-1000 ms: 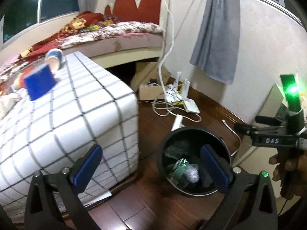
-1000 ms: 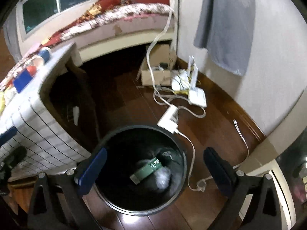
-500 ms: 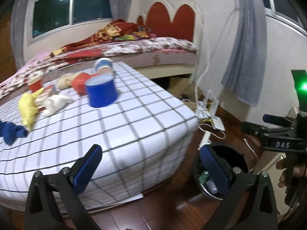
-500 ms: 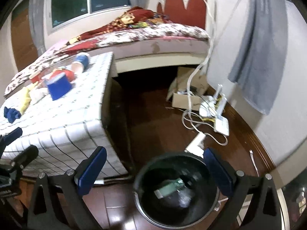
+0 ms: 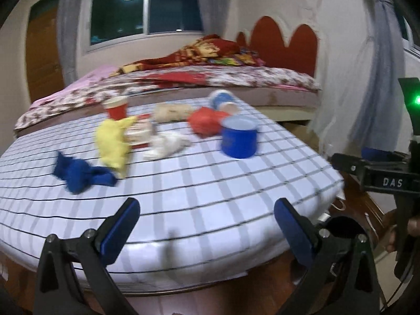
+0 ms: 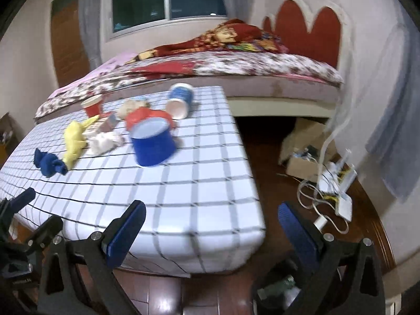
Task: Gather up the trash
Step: 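Move both grippers back over the table toward the blue items, then grasp the blue cloth with the left gripper while the right gripper grasps the blue cup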
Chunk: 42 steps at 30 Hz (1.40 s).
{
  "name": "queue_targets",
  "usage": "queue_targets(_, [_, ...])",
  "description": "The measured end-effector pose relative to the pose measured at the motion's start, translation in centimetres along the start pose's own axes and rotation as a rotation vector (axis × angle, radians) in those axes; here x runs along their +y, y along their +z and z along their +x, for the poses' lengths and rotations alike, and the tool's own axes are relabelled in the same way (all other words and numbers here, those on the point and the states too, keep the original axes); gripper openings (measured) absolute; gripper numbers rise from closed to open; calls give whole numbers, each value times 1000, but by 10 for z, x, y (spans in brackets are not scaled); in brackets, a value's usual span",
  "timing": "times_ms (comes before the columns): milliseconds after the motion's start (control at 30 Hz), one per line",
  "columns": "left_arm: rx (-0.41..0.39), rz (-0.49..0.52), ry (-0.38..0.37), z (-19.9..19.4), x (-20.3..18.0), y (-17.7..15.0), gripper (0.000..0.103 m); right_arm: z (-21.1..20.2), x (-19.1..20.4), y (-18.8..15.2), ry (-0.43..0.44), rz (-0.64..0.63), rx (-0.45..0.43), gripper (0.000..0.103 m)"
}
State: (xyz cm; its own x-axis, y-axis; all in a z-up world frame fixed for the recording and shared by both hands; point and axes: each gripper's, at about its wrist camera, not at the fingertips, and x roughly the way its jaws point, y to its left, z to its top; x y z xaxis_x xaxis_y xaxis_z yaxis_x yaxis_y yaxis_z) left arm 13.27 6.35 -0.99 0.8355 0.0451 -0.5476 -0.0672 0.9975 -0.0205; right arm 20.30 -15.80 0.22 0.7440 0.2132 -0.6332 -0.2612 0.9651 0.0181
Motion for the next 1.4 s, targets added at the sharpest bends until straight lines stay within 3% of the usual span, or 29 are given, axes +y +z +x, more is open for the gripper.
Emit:
queue_targets(300, [17,-115,177,14,120,8,102,38,66,31,65,-101,-6,102])
queue_targets(500, [77,-201,197,51,181,12,102,82,77,55,74,-62,60,102])
queue_targets(633, [106,-207,183,75,193,17,98,116,84,59,66,-69,115,102])
queue_targets(867, [143,-213,125,95,195,24,90,147,91,69,29,-55,137,102])
queue_targets(933, [160,-212,114,100,195,24,79,152,88,72,35,-45,143,99])
queue_targets(967, [169,-211,106,104,195,24,74,153,87,72,39,-41,145,83])
queue_targets(1033, [183,-216,64,108,197,24,48,153,85,72,54,-36,155,78])
queue_targets(1133, [159,-236,54,97,198,22,43,145,85,72,70,-44,139,77])
queue_targets(1400, [31,-219,75,50,177,26,43,97,79,72,96,-88,56,77])
